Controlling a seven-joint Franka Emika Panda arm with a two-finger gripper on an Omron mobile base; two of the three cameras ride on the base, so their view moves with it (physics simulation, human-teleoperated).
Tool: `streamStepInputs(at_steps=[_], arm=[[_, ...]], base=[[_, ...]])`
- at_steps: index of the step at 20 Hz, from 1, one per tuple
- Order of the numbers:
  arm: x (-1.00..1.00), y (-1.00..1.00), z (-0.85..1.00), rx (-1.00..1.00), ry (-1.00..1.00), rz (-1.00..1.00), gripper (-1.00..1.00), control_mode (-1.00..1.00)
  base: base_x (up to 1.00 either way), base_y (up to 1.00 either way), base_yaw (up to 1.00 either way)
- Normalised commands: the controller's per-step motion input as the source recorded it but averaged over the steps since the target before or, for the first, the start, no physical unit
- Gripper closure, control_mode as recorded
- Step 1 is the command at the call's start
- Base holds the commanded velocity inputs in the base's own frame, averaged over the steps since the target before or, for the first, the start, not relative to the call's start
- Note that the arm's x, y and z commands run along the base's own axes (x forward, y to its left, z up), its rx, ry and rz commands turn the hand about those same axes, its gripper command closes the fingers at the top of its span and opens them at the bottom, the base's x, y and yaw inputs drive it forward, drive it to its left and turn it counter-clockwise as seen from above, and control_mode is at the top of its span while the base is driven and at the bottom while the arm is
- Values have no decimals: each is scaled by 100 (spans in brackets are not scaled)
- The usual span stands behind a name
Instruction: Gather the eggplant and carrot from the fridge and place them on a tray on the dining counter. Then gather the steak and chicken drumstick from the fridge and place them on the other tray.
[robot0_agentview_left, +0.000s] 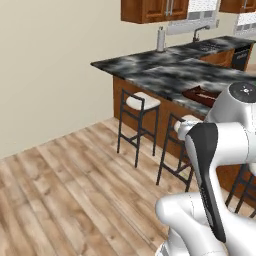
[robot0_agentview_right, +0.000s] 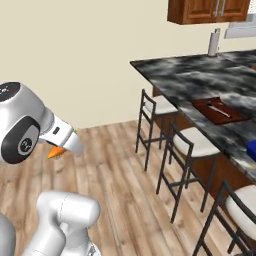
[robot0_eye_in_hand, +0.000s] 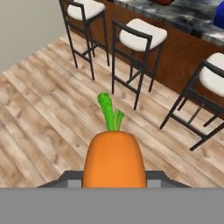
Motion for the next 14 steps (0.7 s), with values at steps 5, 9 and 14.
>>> streamStepInputs(at_steps=[5, 9, 14], arm=[[0, 0, 0, 0, 0, 0, 100, 100], [0, 0, 0, 0, 0, 0, 100, 100], [0, 0, 0, 0, 0, 0, 100, 100]], base=[[93, 40, -36], [93, 34, -36], [95, 17, -34]])
